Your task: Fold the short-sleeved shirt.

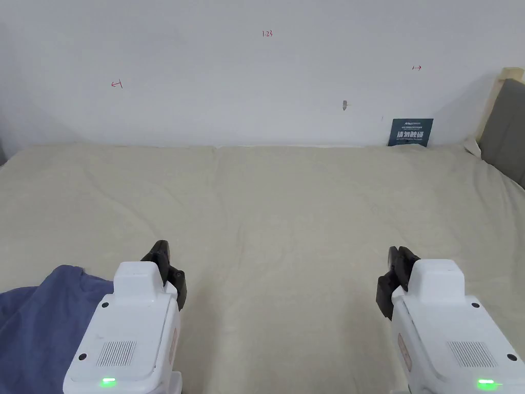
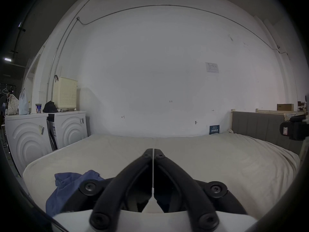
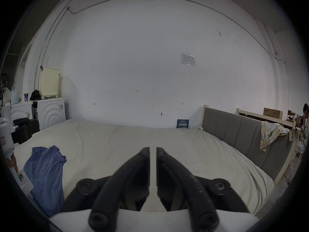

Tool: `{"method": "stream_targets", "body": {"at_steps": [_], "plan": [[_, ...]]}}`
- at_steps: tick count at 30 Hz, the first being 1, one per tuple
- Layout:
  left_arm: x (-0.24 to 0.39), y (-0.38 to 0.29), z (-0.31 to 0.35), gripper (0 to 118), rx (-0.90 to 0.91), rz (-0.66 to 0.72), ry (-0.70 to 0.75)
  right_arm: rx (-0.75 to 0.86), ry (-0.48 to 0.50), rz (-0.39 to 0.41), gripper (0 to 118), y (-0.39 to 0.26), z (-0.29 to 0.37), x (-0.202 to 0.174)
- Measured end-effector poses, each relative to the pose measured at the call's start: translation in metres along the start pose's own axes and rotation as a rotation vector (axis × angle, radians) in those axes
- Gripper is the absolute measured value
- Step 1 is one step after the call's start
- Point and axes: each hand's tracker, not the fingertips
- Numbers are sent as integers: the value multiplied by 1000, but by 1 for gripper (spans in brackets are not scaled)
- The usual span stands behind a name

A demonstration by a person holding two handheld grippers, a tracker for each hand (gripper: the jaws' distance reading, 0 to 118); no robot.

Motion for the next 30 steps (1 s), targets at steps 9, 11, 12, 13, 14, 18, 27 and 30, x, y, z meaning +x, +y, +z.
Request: {"method": "stream_targets", "body": {"at_steps": [9, 11, 12, 13, 14, 18, 27, 30], "plan": [[-13, -2, -3, 0, -27, 26, 11, -9, 36, -15, 1, 2, -7, -6], [-24, -3, -1, 0, -31, 31, 33, -11, 57, -14, 1, 3, -12, -14], [-30, -3, 0, 0, -34, 36, 49, -12, 72, -13, 1, 3, -14, -19], [-38, -4, 1, 0, -38, 37, 68, -13, 89, -11, 1, 3, -18, -25], [-47, -5, 4, 0, -38, 36, 88, -14, 112, -9, 1, 4, -21, -32], [-87, -7, 16, 0, -47, 32, 195, -9, 215, -5, 1, 8, -33, -69], [-188, -12, 66, 0, -84, 19, 448, 1, 441, 10, 1, 16, -37, -170], [-212, -12, 83, 0, -98, 33, 509, 0, 495, 14, 1, 19, -30, -199]]}}
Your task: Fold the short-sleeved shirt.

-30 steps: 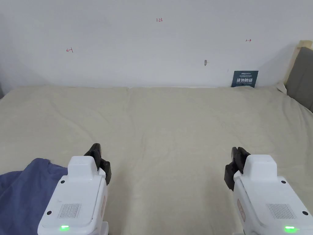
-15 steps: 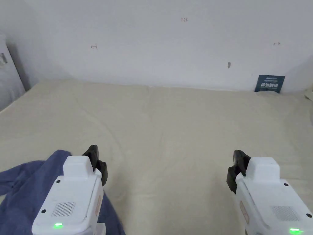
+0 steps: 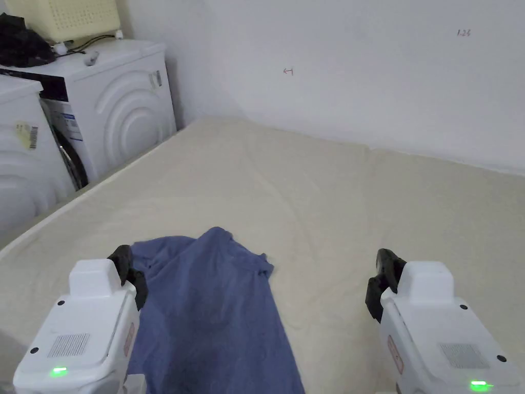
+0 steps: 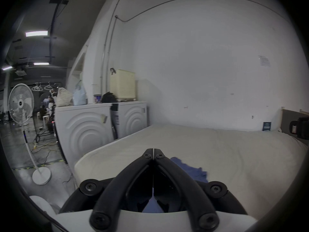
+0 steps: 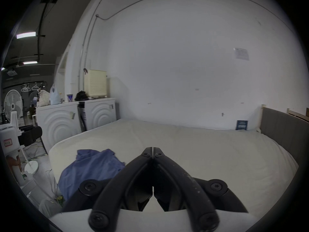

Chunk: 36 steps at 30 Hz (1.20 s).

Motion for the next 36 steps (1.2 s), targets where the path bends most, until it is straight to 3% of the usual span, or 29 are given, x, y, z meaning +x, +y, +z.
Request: {"method": "stream_targets", "body": {"at_steps": [7, 13, 15, 16, 19, 20, 29, 34, 36], "plan": [[-36, -4, 6, 0, -36, 15, 61, -18, 92, 7, 1, -4, -15, -29], [-29, -9, -13, 4, -173, 23, -16, -27, 98, 13, 1, -5, -16, -28], [-21, -13, -26, 27, -254, 36, -48, -31, 89, 17, 1, -7, -15, -23], [-16, -15, -38, 53, -318, 43, -72, -34, 81, 20, 1, -7, -14, -19], [0, -28, -64, 104, -440, 64, -145, -45, 51, 24, 1, -10, -15, -8], [8, -36, -75, 111, -460, 60, -148, -51, 42, 24, 1, -11, -15, -3], [77, -93, -157, 112, -735, -41, -217, -104, -65, 24, 1, -22, -21, 33], [98, -135, -201, 86, -864, -44, -199, -138, -111, 20, 1, -31, -25, 55], [102, -150, -208, 84, -938, -63, -175, -149, -126, 18, 1, -34, -25, 61]]}}
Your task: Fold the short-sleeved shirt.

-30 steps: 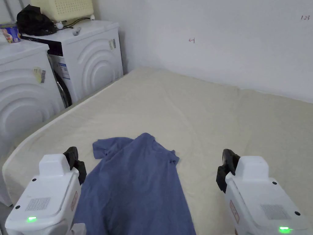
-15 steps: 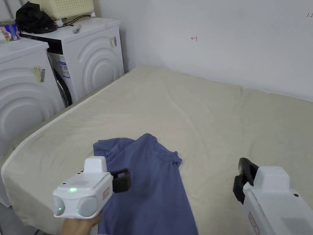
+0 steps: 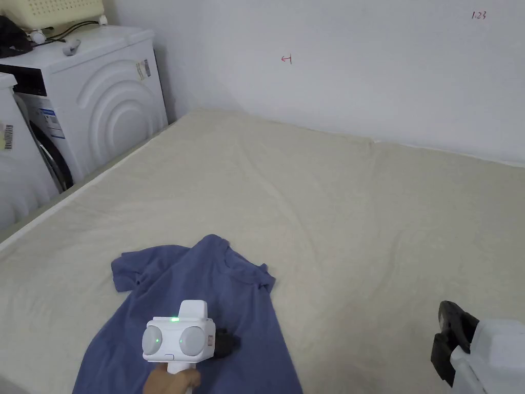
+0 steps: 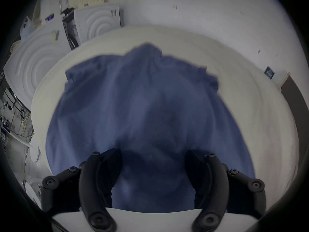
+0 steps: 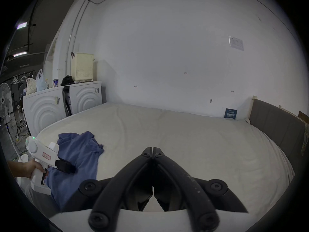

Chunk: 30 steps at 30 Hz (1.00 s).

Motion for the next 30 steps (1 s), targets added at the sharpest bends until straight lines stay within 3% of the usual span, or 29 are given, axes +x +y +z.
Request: {"method": "stream_targets", "body": {"at_steps": [2, 3, 5, 6, 10, 18, 23, 30], "plan": [[2, -4, 10, 78, 69, 5, 6, -15, -11, -2, 1, -3, -3, 6], [5, -3, 12, 66, 60, 2, 5, -20, -15, -3, 1, -5, -4, 8], [7, -7, 18, 11, 86, -28, -27, -30, -22, -9, 1, -7, -7, 12], [11, -7, 18, 2, 94, -41, -7, -35, -22, -14, 1, -8, -8, 13], [9, -5, 19, 1, 82, -53, -5, -34, -23, -30, 1, -8, -6, 17], [3, 1, 106, 1, 248, 74, -195, 10, -28, -46, 1, 0, 15, 30], [25, 10, 169, 1, 355, 8, -320, 52, -51, -70, 1, 4, 38, 43], [109, 50, 260, 1, 526, -159, -531, 110, -111, -88, 1, 10, 73, 72]]}}
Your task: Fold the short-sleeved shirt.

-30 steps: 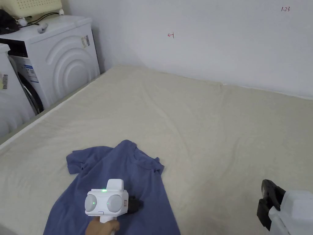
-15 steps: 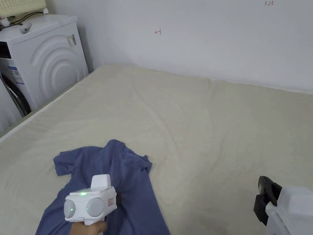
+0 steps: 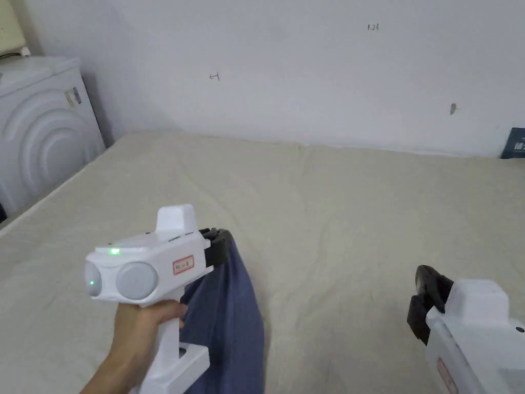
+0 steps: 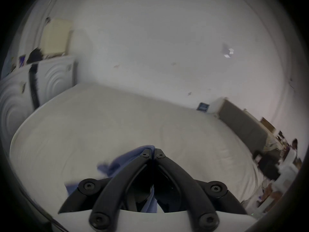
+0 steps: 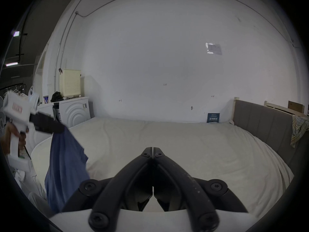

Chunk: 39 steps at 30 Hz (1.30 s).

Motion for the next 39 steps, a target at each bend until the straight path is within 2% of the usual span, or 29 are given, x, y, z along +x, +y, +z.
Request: {"method": "stream_targets", "body": {"at_steps": [5, 10, 18, 19, 23, 24, 26, 31, 34, 36, 37, 39], "plan": [[80, 52, -17, 1, 58, -106, -175, 42, -78, -7, 1, 7, 23, 33], [153, 64, -44, 1, 52, -220, -271, 63, -166, -2, 1, 8, 41, 70], [206, -10, -103, 1, -197, -198, -426, 40, -277, -3, 1, -6, 61, 117], [209, -25, -110, 1, -238, -210, -433, 33, -287, -4, 1, -2, 56, 106], [209, -88, -137, 1, -405, -225, -401, 8, -310, -13, 1, -6, 55, 106], [207, -102, -146, 1, -450, -241, -391, 3, -311, -15, 1, -14, 62, 126], [202, -137, -164, 1, -551, -256, -350, -9, -310, -17, 1, -18, 60, 129], [191, -204, -206, 1, -689, -350, -199, -37, -298, -33, 1, -19, 55, 121], [183, -216, -211, 2, -696, -300, -181, -48, -290, -35, 1, -29, 51, 125], [185, -209, -208, 13, -667, -265, -174, -54, -285, -30, 1, -31, 50, 123], [186, -205, -206, 34, -664, -260, -178, -56, -285, -27, 1, -32, 50, 123], [187, -191, -189, 87, -623, -233, -217, -57, -283, -23, 1, -30, 50, 122]]}}
